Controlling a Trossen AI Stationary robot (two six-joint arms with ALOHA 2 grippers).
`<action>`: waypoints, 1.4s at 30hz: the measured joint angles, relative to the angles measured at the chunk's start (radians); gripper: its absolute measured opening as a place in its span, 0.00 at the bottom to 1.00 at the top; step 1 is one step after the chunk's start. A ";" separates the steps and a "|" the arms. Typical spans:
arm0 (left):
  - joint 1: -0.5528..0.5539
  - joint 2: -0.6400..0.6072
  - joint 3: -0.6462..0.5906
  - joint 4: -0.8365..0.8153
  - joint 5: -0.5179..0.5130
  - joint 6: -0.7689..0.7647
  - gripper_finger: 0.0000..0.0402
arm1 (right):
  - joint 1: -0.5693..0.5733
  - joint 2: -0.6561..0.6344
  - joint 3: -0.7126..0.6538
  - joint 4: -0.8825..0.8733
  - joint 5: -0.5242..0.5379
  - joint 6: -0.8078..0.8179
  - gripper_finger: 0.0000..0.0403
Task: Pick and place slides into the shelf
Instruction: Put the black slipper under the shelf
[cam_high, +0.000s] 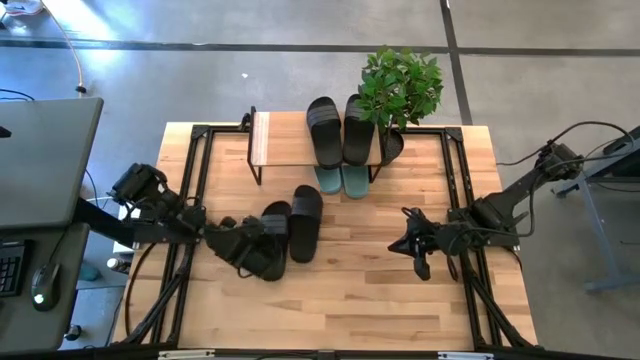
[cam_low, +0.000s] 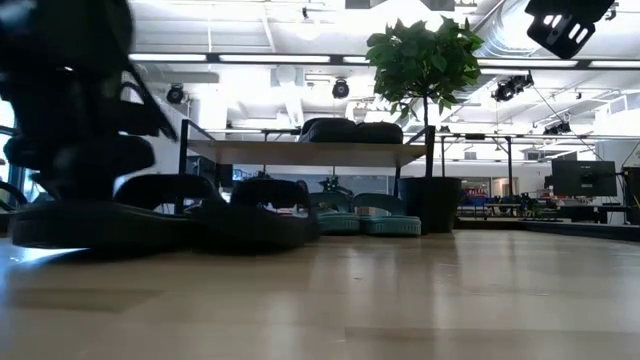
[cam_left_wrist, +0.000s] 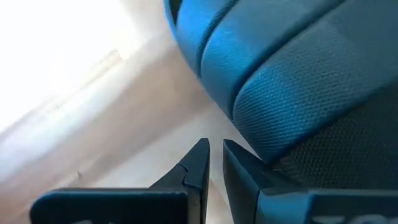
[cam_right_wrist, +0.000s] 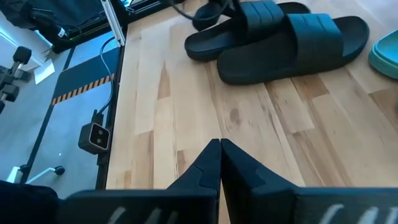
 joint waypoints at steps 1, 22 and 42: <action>0.022 0.000 0.000 -0.001 -0.003 0.018 0.08 | 0.000 0.000 0.000 -0.001 -0.002 0.000 0.00; 0.062 -0.237 0.002 -0.133 0.141 0.167 0.03 | -0.083 0.100 -0.001 0.076 -0.091 -0.006 0.00; -0.323 -0.193 0.002 0.225 0.224 0.238 0.01 | -0.268 0.628 -0.128 0.742 -0.137 -0.018 0.00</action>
